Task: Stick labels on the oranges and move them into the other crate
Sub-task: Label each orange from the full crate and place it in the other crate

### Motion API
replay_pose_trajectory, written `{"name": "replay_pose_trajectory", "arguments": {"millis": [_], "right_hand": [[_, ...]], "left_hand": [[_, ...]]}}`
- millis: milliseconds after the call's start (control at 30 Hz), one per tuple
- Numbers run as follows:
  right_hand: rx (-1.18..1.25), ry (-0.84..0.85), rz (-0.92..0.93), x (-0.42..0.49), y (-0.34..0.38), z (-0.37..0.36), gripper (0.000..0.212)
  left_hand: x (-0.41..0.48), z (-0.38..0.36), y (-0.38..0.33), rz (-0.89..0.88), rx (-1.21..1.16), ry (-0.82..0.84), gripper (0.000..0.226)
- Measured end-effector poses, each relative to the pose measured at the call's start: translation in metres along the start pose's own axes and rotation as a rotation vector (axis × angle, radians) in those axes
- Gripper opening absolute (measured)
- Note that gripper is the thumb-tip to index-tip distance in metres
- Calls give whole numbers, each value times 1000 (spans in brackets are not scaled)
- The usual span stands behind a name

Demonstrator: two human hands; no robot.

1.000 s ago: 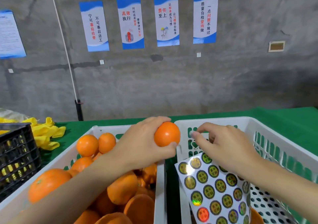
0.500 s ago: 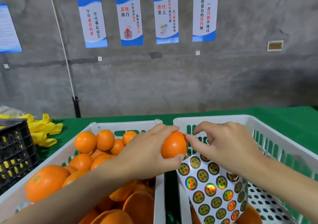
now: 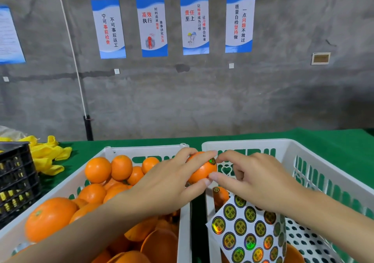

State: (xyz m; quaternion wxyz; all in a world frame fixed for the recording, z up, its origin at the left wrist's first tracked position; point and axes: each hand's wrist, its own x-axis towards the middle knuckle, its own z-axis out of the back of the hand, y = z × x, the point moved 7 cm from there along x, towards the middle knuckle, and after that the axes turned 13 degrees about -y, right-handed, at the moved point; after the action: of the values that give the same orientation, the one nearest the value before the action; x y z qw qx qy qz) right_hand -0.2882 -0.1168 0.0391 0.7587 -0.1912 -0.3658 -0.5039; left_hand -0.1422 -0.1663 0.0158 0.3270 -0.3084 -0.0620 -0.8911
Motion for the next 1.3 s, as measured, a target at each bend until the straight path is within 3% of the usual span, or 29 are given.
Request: {"name": "replay_pose_trajectory", "arguments": {"millis": [133,267,367,467,667,833,967,1033,1167,1300], "right_hand": [[64,-98,-39,3,-9,10,69],[163,-192,-133,4,-22,19,94],[333,-287,-174,6,-28,24,69],[410,-345,-192,9,-30,28,62],[427,-368,-248,9,-41,22,60],[383,-303,-266,10,-42,17,62],[281,-242,-219,8,-37,9,69],[201,-228,-210,8,-37,6,75],[88,-191,-326,5,-49,-4,69],[129,-148,-413,3,-56,-10,63]], "left_hand": [[0,-2,-6,-9,-28,49,49],[-1,-12,-14,-26,-12,153,48],[0,-17,-24,-56,-35,186,48],[2,-15,-34,-70,-118,171,43],[-3,-20,-64,-87,-430,289,34],[-9,-34,-62,-22,-418,480,26],[-11,-36,-61,-58,-297,489,15],[-11,-34,-57,23,-415,436,13],[-4,-23,-46,364,-849,390,41],[7,-26,-32,500,-801,358,32]]}}
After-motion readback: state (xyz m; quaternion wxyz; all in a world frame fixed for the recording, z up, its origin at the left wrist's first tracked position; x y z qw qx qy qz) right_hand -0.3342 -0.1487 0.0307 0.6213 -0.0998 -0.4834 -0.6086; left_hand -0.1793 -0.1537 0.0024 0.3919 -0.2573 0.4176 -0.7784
